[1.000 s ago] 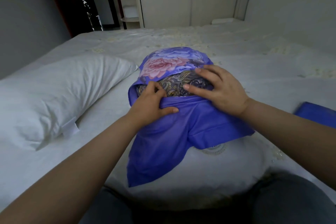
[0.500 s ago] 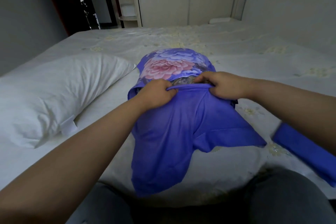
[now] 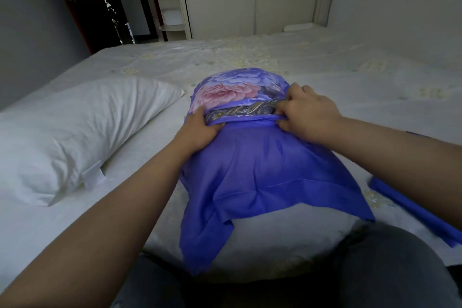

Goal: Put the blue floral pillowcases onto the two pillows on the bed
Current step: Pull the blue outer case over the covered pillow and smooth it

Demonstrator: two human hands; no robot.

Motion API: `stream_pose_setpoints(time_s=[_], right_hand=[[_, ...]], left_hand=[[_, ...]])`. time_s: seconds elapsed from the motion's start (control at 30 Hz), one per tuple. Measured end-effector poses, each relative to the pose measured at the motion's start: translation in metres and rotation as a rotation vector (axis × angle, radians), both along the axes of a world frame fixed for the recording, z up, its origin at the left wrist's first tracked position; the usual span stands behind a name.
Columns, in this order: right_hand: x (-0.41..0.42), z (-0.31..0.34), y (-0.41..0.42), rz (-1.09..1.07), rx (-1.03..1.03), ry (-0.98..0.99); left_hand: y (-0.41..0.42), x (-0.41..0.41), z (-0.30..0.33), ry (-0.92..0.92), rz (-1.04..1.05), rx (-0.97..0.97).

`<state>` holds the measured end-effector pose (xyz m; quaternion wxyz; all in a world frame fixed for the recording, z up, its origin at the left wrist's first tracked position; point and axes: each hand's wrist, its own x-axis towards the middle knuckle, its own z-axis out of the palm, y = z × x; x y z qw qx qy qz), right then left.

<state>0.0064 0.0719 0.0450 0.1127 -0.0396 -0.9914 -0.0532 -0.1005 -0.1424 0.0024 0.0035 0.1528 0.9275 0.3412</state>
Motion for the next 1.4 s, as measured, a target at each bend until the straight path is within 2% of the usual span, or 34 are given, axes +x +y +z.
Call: stream_pose_setpoints(time_s=[0.07,0.13,0.23,0.33,0.4,0.5,0.57,0.6,0.63,0.73,0.8,0.87,0.93,1.0,1.03,1.07,1.13,1.2,1.23,1.33,1.4], right_hand=[[-0.003,-0.011,-0.002,-0.054,0.017,0.018],[-0.013,-0.023,-0.002,-0.111,-0.079,-0.016],[-0.029,-0.033,-0.002,-0.210,-0.281,-0.156],[-0.037,-0.042,0.001,-0.288,-0.328,-0.224],[-0.035,-0.046,-0.002,-0.284,-0.363,-0.070],[-0.027,-0.054,-0.007,-0.219,-0.341,0.355],[-0.018,-0.067,-0.015,-0.149,-0.440,0.596],[-0.014,-0.074,-0.023,-0.122,-0.515,0.652],[-0.010,-0.081,-0.032,-0.108,-0.595,0.658],[-0.013,-0.091,-0.047,-0.136,-0.837,0.591],[-0.018,-0.089,-0.051,-0.070,-0.834,0.523],[-0.021,-0.086,-0.052,0.057,-0.873,0.439],[-0.016,-0.086,-0.050,0.187,-1.082,0.464],[-0.004,-0.095,-0.043,0.171,-1.279,0.719],[0.002,-0.105,-0.037,0.076,-1.310,0.825],[0.006,-0.113,-0.029,-0.035,-1.283,0.852],[0.012,-0.130,-0.016,-0.144,-1.203,0.635],[0.015,-0.140,-0.011,-0.065,-1.177,0.350],[0.016,-0.140,-0.010,-0.007,-1.173,0.279],[0.020,-0.132,-0.009,0.163,-1.277,0.203],[0.019,-0.128,-0.009,0.192,-1.230,0.148]], left_hand=[[0.003,0.005,0.000,0.057,-0.022,-0.037],[0.006,0.008,0.001,0.150,0.014,-0.070],[0.007,0.009,-0.001,0.158,0.049,-0.090],[0.008,0.008,-0.002,0.141,0.072,-0.086],[0.011,0.011,0.000,0.178,0.100,-0.026],[0.014,0.027,0.006,0.402,0.155,0.179],[0.012,0.036,0.008,0.559,0.149,0.254],[0.008,0.035,0.008,0.604,0.140,0.251],[0.002,0.030,0.008,0.608,0.139,0.192],[-0.018,0.000,0.013,0.447,0.150,-0.205],[-0.022,-0.004,0.017,0.480,0.076,-0.467],[-0.010,0.011,0.016,0.638,-0.195,-0.441],[0.008,0.034,0.012,0.545,-0.445,-0.319],[0.019,0.043,0.004,0.428,-0.489,-0.358],[0.022,0.043,0.001,0.410,-0.472,-0.422],[0.024,0.042,0.001,0.395,-0.442,-0.492],[0.030,0.043,0.004,0.358,-0.423,-0.553],[0.037,0.047,0.005,0.366,-0.409,-0.552],[0.039,0.049,0.003,0.388,-0.414,-0.531],[0.041,0.054,-0.007,0.495,-0.469,-0.417],[0.040,0.055,-0.015,0.550,-0.499,-0.337]])
